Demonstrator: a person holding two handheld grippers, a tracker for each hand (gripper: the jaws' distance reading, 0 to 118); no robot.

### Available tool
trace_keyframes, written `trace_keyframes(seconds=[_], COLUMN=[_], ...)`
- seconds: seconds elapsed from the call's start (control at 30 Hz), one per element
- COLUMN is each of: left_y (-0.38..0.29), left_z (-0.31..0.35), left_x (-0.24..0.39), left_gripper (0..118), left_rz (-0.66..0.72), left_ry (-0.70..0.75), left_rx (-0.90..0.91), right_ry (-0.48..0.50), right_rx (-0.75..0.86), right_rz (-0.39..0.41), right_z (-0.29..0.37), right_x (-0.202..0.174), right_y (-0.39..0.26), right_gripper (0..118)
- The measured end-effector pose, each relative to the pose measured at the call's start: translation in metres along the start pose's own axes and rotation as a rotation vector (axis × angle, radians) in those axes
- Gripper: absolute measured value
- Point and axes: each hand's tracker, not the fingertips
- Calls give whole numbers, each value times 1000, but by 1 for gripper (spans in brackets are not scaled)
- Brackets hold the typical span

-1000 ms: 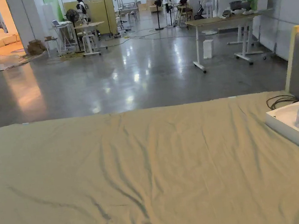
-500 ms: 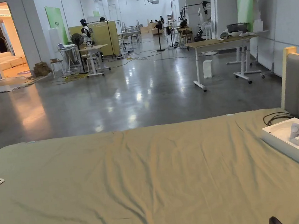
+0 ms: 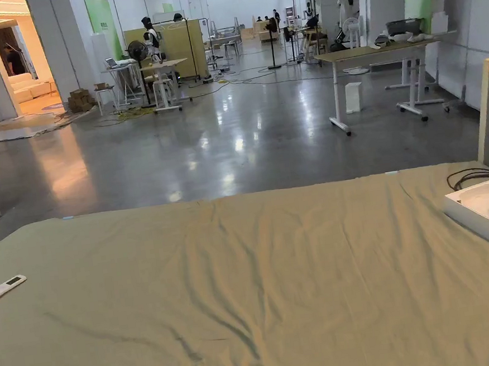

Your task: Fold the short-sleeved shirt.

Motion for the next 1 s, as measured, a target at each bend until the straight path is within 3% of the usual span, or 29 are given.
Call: trace_keyframes(seconds=[0.33, 0.4, 0.43, 0.47, 0.5, 0.53, 0.57, 0.6, 0.73, 0.9, 1.0], left_y=[-29, -50, -64, -78, -92, -106, -124, -138, -192, -232, -248], left_z=[-29, -48, -57, -66, -76, -88, -99, -107, -141, -157, -164], left_x=[-84, -110, -121, -133, -143, -155, -164, -173, -202, -205, -207], left_gripper=[2, 3, 9, 22, 45, 84, 104, 108, 108, 108, 102], left_rz=[200, 323, 388, 448, 485, 526, 565, 606, 860, 948, 1013], left_ry=[-4, -76, -93, -85, -86, -97, -107, -124, -191, -180, -315], left_rx=[-252, -349, -358, -367, -401, -433, -473, -485, -585, -664, -617], right_ry=[-6, 2, 6, 7, 7, 3, -1, -2, 2, -4, -10], right_rx=[-92, -113, -124, -132, -145, -162, -178, -189, -258, -322, -342], right_rz=[-57, -87, -94, -94, -89, -78, -66, -62, -64, -87, -78], right_z=[-21, -27, -31, -33, -37, -40, -43, -45, -53, -55, -55], right_x=[5, 8, 9, 6, 5, 5, 4, 3, 1, -3, -7], right_y=[-18, -21, -23, -24, -26, -28, -30, -32, -44, -58, -61], right_gripper=[0, 0, 0, 0, 0, 0, 0, 0, 0, 0, 0])
